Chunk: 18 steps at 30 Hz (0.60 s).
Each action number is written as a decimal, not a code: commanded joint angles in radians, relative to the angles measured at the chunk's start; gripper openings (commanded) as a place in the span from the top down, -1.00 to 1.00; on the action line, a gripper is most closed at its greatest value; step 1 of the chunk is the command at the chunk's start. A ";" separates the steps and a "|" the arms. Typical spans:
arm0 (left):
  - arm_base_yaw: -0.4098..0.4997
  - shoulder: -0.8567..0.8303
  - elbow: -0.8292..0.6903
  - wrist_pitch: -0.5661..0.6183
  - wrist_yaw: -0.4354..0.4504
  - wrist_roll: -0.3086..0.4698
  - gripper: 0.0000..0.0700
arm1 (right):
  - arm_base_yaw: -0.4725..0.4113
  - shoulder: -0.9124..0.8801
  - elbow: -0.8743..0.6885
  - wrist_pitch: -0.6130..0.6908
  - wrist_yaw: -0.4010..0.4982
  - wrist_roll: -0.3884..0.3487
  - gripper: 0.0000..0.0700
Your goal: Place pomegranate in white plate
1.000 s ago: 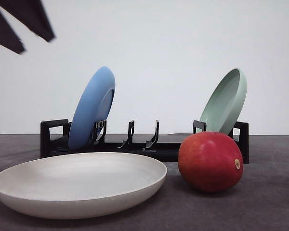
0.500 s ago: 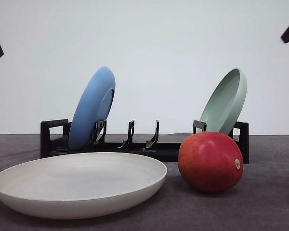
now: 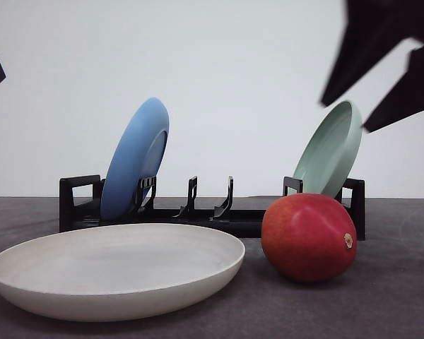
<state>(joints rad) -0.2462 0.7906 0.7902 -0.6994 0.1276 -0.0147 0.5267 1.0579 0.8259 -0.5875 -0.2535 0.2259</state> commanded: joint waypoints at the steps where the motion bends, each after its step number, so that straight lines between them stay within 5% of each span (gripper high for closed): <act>1: -0.002 0.005 0.006 0.016 0.002 0.011 -0.35 | 0.026 0.061 0.034 0.005 0.017 -0.004 -0.30; 8: -0.002 0.005 0.006 0.016 0.003 0.011 -0.35 | 0.082 0.235 0.072 0.033 0.100 -0.033 -0.58; 18: -0.002 0.006 0.006 0.020 0.002 0.011 -0.34 | 0.086 0.382 0.072 0.066 0.123 -0.054 -0.70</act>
<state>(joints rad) -0.2462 0.7906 0.7902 -0.6907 0.1276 -0.0147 0.6057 1.4192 0.8814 -0.5246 -0.1382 0.1858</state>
